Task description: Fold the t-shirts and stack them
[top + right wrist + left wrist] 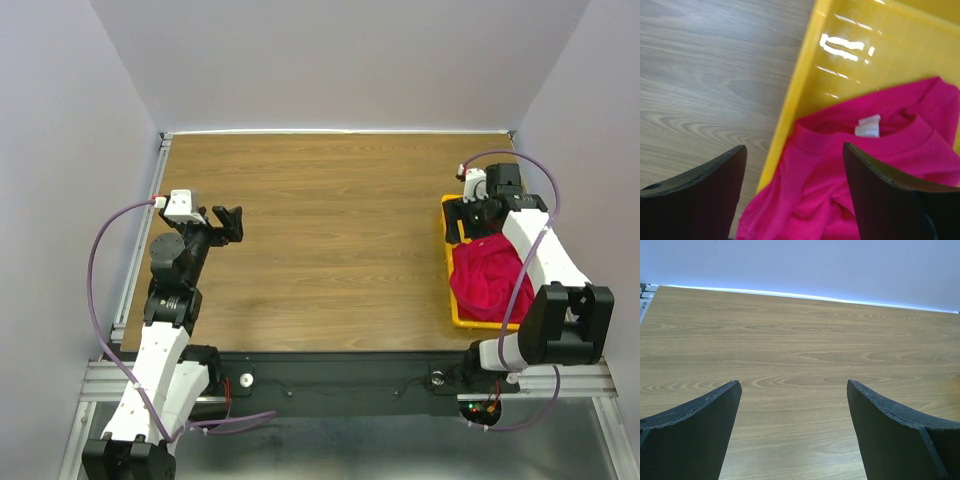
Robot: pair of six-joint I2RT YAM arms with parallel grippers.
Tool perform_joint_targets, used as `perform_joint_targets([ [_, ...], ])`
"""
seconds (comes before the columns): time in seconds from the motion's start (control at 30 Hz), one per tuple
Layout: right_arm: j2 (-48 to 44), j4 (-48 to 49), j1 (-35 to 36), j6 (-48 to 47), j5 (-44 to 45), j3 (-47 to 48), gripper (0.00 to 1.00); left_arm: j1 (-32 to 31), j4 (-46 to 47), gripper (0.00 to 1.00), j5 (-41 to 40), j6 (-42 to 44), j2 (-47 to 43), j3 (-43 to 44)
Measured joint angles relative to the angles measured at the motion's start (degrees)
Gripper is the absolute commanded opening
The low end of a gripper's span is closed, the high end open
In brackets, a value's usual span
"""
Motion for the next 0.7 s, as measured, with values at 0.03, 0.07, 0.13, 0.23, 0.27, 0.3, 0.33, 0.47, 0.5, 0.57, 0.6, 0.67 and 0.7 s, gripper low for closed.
perform_joint_targets([
  [0.03, -0.28, -0.04, -0.24, 0.33, 1.44, -0.66, 0.78, -0.17, 0.0, 0.99, 0.0, 0.0, -0.02, 0.0],
  [0.07, -0.52, -0.46, -0.57, 0.59, 2.95, -1.33, 0.76, -0.31, 0.0, 0.99, 0.11, 0.0, -0.09, 0.0],
  [0.13, -0.72, -0.87, -1.14, 0.96, 4.48, -2.51, 0.7, -0.63, 0.0, 0.99, 0.11, 0.0, -0.24, 0.0],
  [0.23, -0.66, -1.51, -1.57, 1.51, 5.38, -4.59, 0.65, -1.27, 0.0, 0.99, 0.15, 0.02, -0.46, 0.0],
  [0.27, -0.52, -1.75, -1.6, 1.7, 5.81, -5.35, 0.55, -1.51, 0.0, 0.98, 0.13, 0.02, -0.52, 0.0],
  [0.3, -0.28, -2.05, -1.6, 1.77, 6.05, -5.7, 0.47, -1.73, 0.0, 0.99, 0.15, 0.02, -0.59, 0.0],
  [0.33, 0.15, -2.36, -1.6, 1.84, 6.29, -5.99, 0.37, -1.99, 0.0, 0.99, 0.13, 0.02, -0.7, 0.0],
  [0.47, 1.07, -2.89, -1.6, 2.19, 6.58, -6.1, 0.0, -2.54, 0.0, 0.98, 0.11, 0.02, -1.05, 0.0],
  [0.5, 1.07, -3.06, -1.6, 2.19, 6.64, -5.9, 0.01, -2.58, 0.0, 0.98, 0.11, 0.02, -1.11, 0.0],
  [0.57, 0.87, -3.76, -1.6, 1.86, 6.67, -4.17, 0.0, -2.71, 0.0, 0.99, 0.11, 0.04, -1.14, 0.0],
  [0.6, 0.68, -4.55, -1.6, 1.42, 6.64, -2.36, 0.0, -2.8, 0.0, 0.98, 0.11, 0.15, -1.14, 0.0],
  [0.67, 0.09, -5.75, -1.6, 0.5, 5.73, 3.08, 0.01, -2.84, -0.02, 0.98, 0.09, 0.24, -1.14, 0.0],
  [0.7, -0.48, -5.84, -1.6, -0.07, 4.87, 6.73, 0.01, -2.84, -0.02, 0.98, 0.09, 0.28, -1.14, 0.0],
])
